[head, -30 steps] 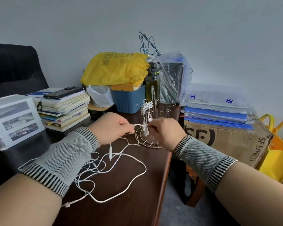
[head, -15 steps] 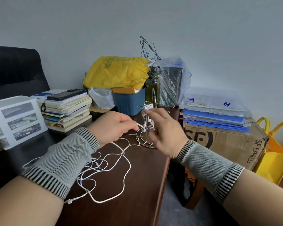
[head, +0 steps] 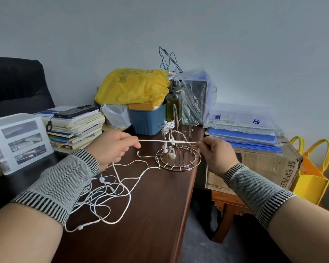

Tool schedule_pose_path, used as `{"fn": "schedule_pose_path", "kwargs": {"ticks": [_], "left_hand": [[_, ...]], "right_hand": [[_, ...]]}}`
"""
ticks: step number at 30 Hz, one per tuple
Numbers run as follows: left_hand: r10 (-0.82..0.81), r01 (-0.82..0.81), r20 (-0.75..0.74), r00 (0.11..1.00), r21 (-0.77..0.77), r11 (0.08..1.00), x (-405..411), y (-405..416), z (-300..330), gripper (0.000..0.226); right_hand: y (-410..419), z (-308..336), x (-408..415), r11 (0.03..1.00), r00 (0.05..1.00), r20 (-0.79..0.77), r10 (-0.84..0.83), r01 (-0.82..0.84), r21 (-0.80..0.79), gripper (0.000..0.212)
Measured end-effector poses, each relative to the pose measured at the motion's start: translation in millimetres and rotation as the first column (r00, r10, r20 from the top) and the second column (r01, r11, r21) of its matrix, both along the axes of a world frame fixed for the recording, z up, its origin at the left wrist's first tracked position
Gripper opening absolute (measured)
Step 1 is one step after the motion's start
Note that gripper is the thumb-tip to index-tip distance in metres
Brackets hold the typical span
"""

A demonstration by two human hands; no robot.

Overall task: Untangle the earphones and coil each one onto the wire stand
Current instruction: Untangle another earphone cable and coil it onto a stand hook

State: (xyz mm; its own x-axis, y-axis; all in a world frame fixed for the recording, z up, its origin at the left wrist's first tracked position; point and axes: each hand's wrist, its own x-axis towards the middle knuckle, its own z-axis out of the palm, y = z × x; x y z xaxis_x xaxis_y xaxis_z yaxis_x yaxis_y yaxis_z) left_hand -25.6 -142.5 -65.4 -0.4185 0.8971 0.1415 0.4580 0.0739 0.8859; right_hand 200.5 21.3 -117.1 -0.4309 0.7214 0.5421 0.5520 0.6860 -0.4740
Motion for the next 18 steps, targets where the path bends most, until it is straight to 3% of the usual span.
{"fn": "schedule_pose_path", "kwargs": {"ticks": [4, 7, 10, 14, 18], "left_hand": [[0.021, -0.022, 0.033, 0.999, 0.032, 0.999, 1, -2, -3, 0.022], [-0.004, 0.001, 0.041, 0.999, 0.054, 0.999, 8, -2, -4, 0.021], [-0.062, 0.06, 0.026, 0.998, 0.057, 0.997, 20, 4, -1, 0.022], [-0.095, 0.095, -0.003, 0.995, 0.074, 0.993, 36, 14, 2, 0.025], [-0.096, 0.099, -0.161, 0.982, 0.005, 0.995, 40, 11, 4, 0.024]], "right_hand": [[-6, 1, -3, 0.999, 0.999, 0.046, 0.01, -0.008, -0.037, 0.023], [-17, 13, -5, 0.998, 0.998, -0.052, 0.045, -0.046, -0.035, 0.026], [-42, 28, -19, 0.97, 0.961, -0.141, 0.239, -0.242, -0.003, 0.031], [-64, 28, -36, 0.872, 0.88, -0.157, 0.449, -0.47, -0.14, 0.022], [-50, 19, -30, 0.916, 0.918, -0.163, 0.363, -0.384, -0.121, 0.03]]}}
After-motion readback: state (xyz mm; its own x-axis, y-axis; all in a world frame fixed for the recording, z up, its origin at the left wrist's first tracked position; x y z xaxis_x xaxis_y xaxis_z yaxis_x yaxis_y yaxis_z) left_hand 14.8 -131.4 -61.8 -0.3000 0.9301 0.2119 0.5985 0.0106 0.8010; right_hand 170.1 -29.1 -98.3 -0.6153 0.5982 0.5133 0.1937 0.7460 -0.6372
